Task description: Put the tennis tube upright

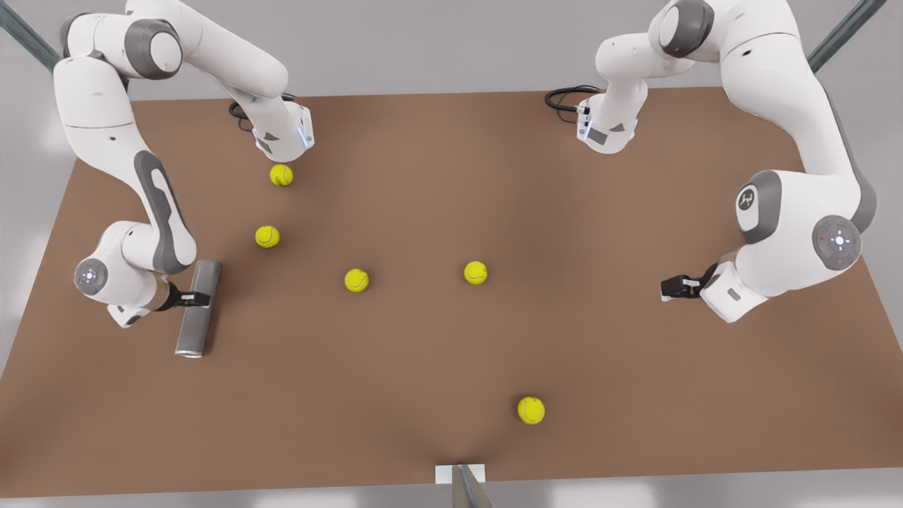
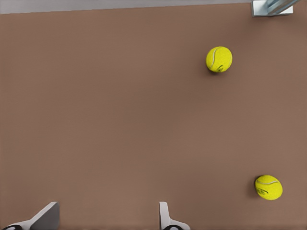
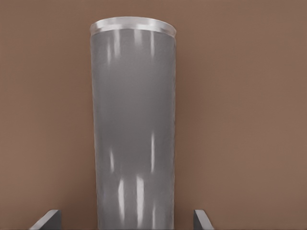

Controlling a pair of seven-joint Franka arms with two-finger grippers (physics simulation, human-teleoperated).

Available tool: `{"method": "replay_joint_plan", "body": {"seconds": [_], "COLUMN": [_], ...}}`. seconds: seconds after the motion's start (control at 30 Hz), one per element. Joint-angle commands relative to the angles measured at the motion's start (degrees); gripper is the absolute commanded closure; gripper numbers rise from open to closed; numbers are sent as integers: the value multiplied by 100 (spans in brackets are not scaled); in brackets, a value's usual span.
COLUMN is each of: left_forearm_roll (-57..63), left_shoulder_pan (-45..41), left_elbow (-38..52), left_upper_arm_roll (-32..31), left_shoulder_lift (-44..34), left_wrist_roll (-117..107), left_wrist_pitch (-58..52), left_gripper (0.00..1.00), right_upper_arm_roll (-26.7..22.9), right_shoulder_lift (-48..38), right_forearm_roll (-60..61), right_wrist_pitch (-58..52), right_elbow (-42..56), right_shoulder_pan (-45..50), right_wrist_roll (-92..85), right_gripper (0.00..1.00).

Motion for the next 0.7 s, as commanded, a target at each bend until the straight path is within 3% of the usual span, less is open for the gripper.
{"method": "replay_joint_plan", "body": {"seconds": [0.0,0.67], "left_forearm_roll": [2,-7], "left_shoulder_pan": [0,0], "left_elbow": [8,-1], "left_upper_arm_roll": [0,0], "left_shoulder_lift": [36,150], "left_wrist_roll": [0,0], "left_wrist_pitch": [1,45], "left_gripper": [1,1], "right_upper_arm_roll": [0,0], "right_shoulder_lift": [2,248], "right_forearm_roll": [-2,-142], "right_wrist_pitch": [10,704], "right_elbow": [-17,-448], "right_shoulder_pan": [-9,-132], "right_wrist_roll": [0,-44], "right_gripper": [0,0]}}
